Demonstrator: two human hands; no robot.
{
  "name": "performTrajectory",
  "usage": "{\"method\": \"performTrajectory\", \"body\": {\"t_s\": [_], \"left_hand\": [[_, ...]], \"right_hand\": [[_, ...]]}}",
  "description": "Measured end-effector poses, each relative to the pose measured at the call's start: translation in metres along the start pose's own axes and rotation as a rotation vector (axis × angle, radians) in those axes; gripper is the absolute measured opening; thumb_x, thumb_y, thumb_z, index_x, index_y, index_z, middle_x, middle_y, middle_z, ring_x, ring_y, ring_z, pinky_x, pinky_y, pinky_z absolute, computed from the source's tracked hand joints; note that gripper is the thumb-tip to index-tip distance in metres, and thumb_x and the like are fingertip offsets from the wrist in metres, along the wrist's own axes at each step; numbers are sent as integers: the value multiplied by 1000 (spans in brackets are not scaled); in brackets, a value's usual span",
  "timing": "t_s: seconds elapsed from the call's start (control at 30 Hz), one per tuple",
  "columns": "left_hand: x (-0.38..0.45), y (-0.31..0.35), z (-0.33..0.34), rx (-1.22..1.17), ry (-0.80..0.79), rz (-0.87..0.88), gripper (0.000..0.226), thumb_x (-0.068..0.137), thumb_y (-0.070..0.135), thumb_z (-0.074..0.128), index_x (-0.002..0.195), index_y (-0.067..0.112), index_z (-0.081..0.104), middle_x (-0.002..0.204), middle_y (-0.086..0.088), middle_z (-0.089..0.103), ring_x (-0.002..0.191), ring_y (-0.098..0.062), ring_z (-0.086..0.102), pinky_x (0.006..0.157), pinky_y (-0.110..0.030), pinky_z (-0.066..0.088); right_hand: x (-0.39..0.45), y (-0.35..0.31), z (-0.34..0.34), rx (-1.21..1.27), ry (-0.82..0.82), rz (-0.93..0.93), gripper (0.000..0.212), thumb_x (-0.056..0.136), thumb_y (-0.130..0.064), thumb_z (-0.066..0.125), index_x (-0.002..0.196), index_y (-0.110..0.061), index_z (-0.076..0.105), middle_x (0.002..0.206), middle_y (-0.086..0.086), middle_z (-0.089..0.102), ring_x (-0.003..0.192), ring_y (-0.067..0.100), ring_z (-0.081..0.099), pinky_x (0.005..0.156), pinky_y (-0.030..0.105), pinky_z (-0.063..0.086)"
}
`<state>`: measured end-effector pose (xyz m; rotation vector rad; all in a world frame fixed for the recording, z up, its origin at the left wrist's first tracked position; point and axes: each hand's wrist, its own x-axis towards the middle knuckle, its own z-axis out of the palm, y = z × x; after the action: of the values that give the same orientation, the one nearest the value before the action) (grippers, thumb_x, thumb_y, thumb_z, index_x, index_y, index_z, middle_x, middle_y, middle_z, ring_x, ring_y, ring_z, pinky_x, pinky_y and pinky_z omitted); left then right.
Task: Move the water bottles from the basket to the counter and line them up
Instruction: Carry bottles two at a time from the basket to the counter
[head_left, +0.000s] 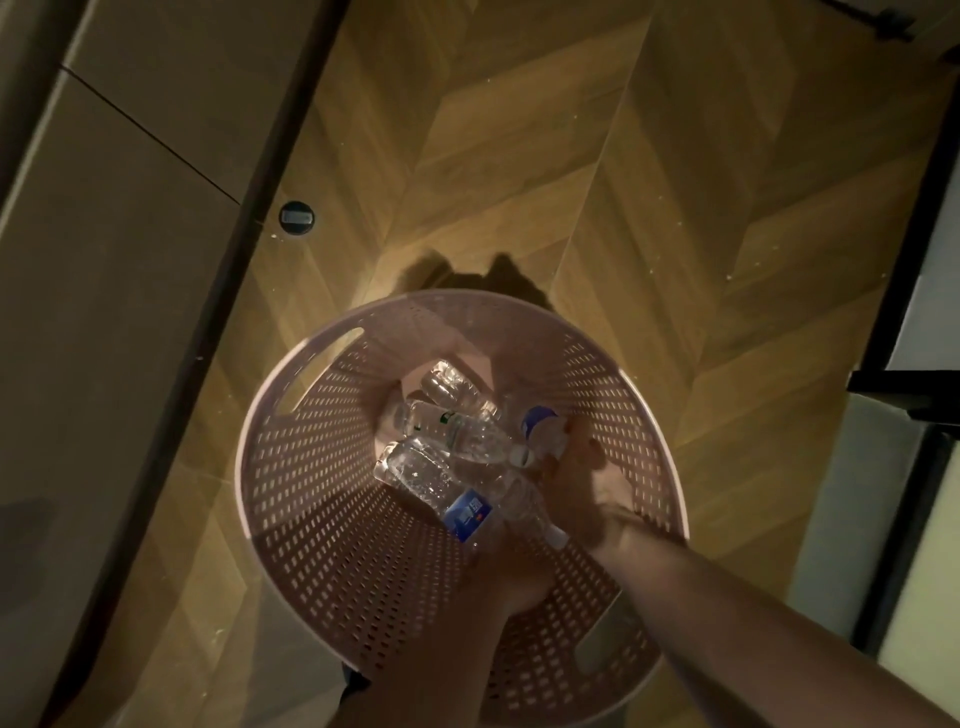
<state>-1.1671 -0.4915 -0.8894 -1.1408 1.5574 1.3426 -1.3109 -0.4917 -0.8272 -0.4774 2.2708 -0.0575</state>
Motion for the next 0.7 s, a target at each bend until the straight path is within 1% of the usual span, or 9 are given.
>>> {"method": "performTrajectory", "body": {"t_s": [0.07, 0.17, 0.2, 0.33, 0.43, 0.47, 0.53, 0.6, 0.7], "left_hand": [[0, -3, 3, -47, -71, -46, 69, 91, 65, 32, 151, 32, 43, 154, 5, 46, 144, -24, 43, 122, -44, 33], [26, -17, 20, -10, -82, -116, 99, 72, 83, 16, 159, 38, 26, 168, 1, 28, 154, -28, 28, 127, -52, 19], [36, -21, 24, -47, -91, -152, 100, 70, 83, 15, 160, 41, 22, 170, -1, 26, 154, -29, 27, 127, -54, 17], [52, -31, 33, -94, -85, -171, 105, 56, 85, 21, 152, 45, 32, 161, -4, 42, 145, -27, 42, 122, -52, 32], [67, -35, 38, -77, -72, -162, 105, 66, 87, 12, 162, 45, 15, 168, -1, 29, 154, -31, 28, 126, -54, 21], [85, -45, 49, -107, -45, -178, 102, 70, 89, 7, 161, 45, 17, 168, -2, 28, 154, -32, 27, 125, -56, 20], [107, -56, 63, -194, -38, -212, 110, 65, 95, -2, 155, 41, 33, 162, -5, 41, 145, -30, 41, 120, -57, 30], [86, -45, 48, -205, -5, -229, 96, 80, 84, 5, 147, 30, 48, 150, -7, 54, 135, -29, 51, 117, -54, 36], [-10, 12, -6, -131, 21, -163, 53, 111, 44, 21, 152, 21, 46, 157, -6, 48, 146, -29, 42, 123, -47, 27]], "right_hand": [[-6, -2, -2, -65, -4, -27, 48, 109, -42, 53, 139, -15, 26, 108, -3, 56, 80, 15, 49, 71, 22, 39], [-7, -3, -3, 1, -25, -3, 36, 111, -35, 51, 134, -16, 31, 96, -2, 59, 60, 4, 44, 44, 13, 37], [-7, -3, -1, -7, 0, -31, 36, 111, -34, 52, 135, -15, 33, 94, -3, 57, 59, 2, 43, 42, 12, 37], [-4, 5, 6, -48, -29, -99, 33, 111, -37, 48, 133, -17, 36, 117, 3, 63, 84, 18, 58, 72, 25, 42], [0, 14, 14, -92, -46, -96, 7, 113, -40, 40, 114, -35, 45, 115, 2, 69, 73, 12, 62, 64, 23, 47], [-1, 16, 16, -99, -22, -89, 7, 112, -38, 40, 116, -37, 46, 118, 6, 69, 79, 16, 66, 67, 27, 51], [-1, 18, 20, -125, -31, -60, 29, 107, -33, 47, 132, -18, 45, 120, 14, 62, 97, 33, 66, 80, 37, 53], [-2, 19, 20, -96, -20, -49, 33, 104, -28, 50, 130, -10, 44, 117, 17, 61, 99, 37, 64, 82, 42, 54], [-2, 10, 13, -87, -26, -26, 34, 103, -23, 54, 134, -13, 44, 114, 13, 66, 89, 29, 64, 76, 36, 52]]}}
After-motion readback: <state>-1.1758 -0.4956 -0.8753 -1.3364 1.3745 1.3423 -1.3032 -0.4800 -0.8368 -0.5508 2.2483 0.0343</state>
